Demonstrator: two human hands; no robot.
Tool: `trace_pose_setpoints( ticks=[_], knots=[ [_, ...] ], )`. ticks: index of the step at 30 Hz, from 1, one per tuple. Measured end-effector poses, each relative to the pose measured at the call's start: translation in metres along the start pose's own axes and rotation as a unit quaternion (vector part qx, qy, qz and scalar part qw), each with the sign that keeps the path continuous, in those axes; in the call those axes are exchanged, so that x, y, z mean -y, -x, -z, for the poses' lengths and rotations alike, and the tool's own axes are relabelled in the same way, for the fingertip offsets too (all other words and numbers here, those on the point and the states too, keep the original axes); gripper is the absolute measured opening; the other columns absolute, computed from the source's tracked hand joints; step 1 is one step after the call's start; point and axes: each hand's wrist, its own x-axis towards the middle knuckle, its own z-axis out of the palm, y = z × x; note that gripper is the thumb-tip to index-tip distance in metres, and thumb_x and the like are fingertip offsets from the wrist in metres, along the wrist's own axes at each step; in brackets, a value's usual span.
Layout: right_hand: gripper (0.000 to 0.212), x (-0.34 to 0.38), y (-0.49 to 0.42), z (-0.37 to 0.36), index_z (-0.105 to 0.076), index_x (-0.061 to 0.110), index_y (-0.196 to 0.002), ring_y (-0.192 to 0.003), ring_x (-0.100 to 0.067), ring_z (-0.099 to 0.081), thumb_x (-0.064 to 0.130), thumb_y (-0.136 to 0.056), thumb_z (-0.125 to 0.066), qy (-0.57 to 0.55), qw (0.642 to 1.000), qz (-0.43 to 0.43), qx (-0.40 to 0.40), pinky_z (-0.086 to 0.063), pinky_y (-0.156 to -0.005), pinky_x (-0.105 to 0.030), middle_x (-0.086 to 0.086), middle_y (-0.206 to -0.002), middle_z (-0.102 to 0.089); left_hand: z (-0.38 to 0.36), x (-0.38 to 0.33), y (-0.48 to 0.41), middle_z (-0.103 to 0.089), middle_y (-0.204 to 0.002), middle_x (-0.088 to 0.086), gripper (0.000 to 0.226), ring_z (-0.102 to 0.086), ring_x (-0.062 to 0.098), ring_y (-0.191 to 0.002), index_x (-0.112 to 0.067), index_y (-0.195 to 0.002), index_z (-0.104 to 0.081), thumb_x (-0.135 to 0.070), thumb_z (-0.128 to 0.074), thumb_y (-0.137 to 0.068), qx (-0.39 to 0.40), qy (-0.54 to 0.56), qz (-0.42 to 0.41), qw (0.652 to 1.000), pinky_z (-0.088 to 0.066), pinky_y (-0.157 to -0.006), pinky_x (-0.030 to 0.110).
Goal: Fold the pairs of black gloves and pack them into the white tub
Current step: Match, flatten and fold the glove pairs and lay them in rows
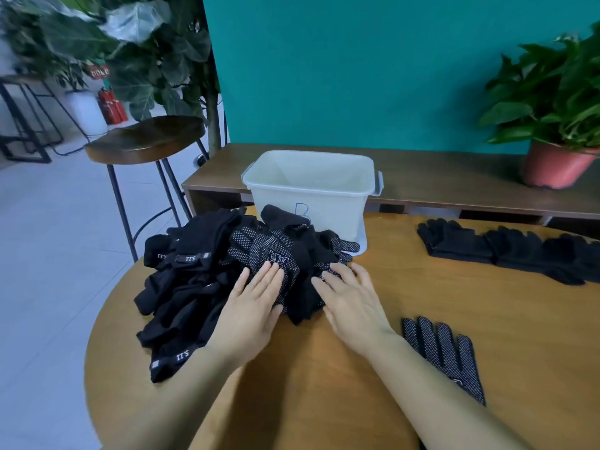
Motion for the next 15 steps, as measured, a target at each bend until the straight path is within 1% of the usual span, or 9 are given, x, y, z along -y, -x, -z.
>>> trace_pose_setpoints(
  ticks=[2, 3, 4, 6, 7, 9, 11, 13, 15],
  knots=[
    [0.071, 0.002, -0.009, -0.009, -0.068, 0.014, -0.118, -0.113, -0.030, -0.061, 0.016, -0.051, -0.088, -0.002, 1.000, 0.000, 0.018, -0.029, -0.104, -0.047, -0.007, -0.109, -0.070, -0.007, 0.002, -0.001, -0.045, -0.152, 0.005, 0.055, -0.034, 0.017, -0.144, -0.007, -0.145, -0.046, -0.033, -0.035, -0.097, 0.003, 0.001, -0.002, 1.000, -0.007, -0.121, 0.036],
    [0.072, 0.001, -0.013, -0.014, -0.068, 0.015, -0.119, -0.113, -0.031, -0.061, 0.016, -0.049, -0.088, 0.005, 1.000, 0.000, 0.025, -0.032, -0.104, -0.048, -0.009, -0.110, -0.069, -0.010, 0.003, -0.001, -0.044, -0.153, 0.004, 0.056, -0.033, 0.017, -0.145, -0.007, -0.146, -0.046, -0.033, -0.035, -0.097, 0.005, 0.003, -0.001, 1.000, -0.006, -0.121, 0.035],
    [0.069, 0.001, -0.017, -0.016, -0.070, 0.016, -0.115, -0.111, -0.032, -0.062, 0.015, -0.049, -0.088, 0.010, 0.999, 0.000, 0.031, -0.038, -0.102, -0.049, -0.011, -0.110, -0.069, -0.012, 0.003, -0.002, -0.043, -0.154, 0.003, 0.056, -0.032, 0.017, -0.146, -0.008, -0.146, -0.045, -0.033, -0.035, -0.097, 0.006, 0.006, -0.002, 1.000, -0.005, -0.122, 0.035],
    [0.049, -0.001, -0.025, -0.017, -0.075, 0.018, -0.102, -0.107, -0.033, -0.063, 0.014, -0.054, -0.086, 0.010, 1.000, 0.007, 0.017, -0.048, -0.097, -0.047, -0.013, -0.109, -0.070, -0.015, 0.004, -0.004, -0.042, -0.154, 0.003, 0.056, -0.030, 0.016, -0.147, -0.008, -0.147, -0.045, -0.033, -0.035, -0.097, 0.003, 0.013, -0.003, 1.000, -0.003, -0.122, 0.034],
    [0.037, -0.002, -0.028, -0.016, -0.076, 0.019, -0.096, -0.105, -0.033, -0.064, 0.015, -0.060, -0.083, 0.011, 1.000, 0.013, -0.004, -0.048, -0.095, -0.045, -0.012, -0.108, -0.070, -0.015, 0.004, -0.004, -0.042, -0.154, 0.003, 0.057, -0.029, 0.016, -0.147, -0.008, -0.147, -0.045, -0.034, -0.035, -0.097, -0.001, 0.018, -0.005, 1.000, -0.002, -0.122, 0.034],
    [0.019, -0.002, -0.034, -0.011, -0.075, 0.020, -0.089, -0.105, -0.031, -0.062, 0.020, -0.074, -0.064, 0.013, 0.998, 0.028, -0.048, -0.041, -0.095, -0.043, -0.008, -0.107, -0.071, -0.014, 0.003, -0.006, -0.042, -0.155, 0.004, 0.058, -0.026, 0.015, -0.148, -0.008, -0.147, -0.045, -0.037, -0.036, -0.097, -0.016, 0.030, -0.012, 0.999, -0.001, -0.123, 0.034],
    [0.031, 0.000, -0.037, -0.001, -0.075, 0.020, -0.080, -0.104, -0.028, -0.062, 0.025, -0.078, -0.044, -0.004, 0.998, 0.022, -0.056, -0.034, -0.094, -0.039, -0.003, -0.101, -0.072, -0.011, 0.000, -0.009, -0.040, -0.156, 0.004, 0.066, -0.022, 0.014, -0.149, -0.008, -0.148, -0.043, -0.047, -0.039, -0.096, -0.036, 0.057, -0.016, 0.998, 0.001, -0.123, 0.035],
    [0.035, 0.004, -0.041, 0.014, -0.074, 0.020, -0.076, -0.100, -0.025, -0.063, 0.030, -0.078, -0.040, -0.042, 0.997, 0.004, -0.067, -0.031, -0.094, -0.036, 0.002, -0.090, -0.073, -0.004, -0.007, -0.015, -0.039, -0.156, 0.002, 0.082, -0.024, 0.014, -0.149, -0.009, -0.149, -0.042, -0.064, -0.045, -0.088, -0.043, 0.078, -0.004, 0.996, 0.002, -0.123, 0.036],
    [0.034, 0.006, -0.044, 0.029, -0.073, 0.019, -0.078, -0.100, -0.022, -0.061, 0.033, -0.079, -0.042, -0.095, 0.992, -0.028, -0.080, -0.029, -0.095, -0.034, 0.003, -0.088, -0.072, 0.009, -0.019, -0.022, -0.047, -0.150, -0.004, 0.094, -0.035, 0.014, -0.144, -0.012, -0.146, -0.047, -0.074, -0.053, -0.077, -0.057, 0.097, 0.017, 0.994, -0.002, -0.122, 0.038]
  ],
)
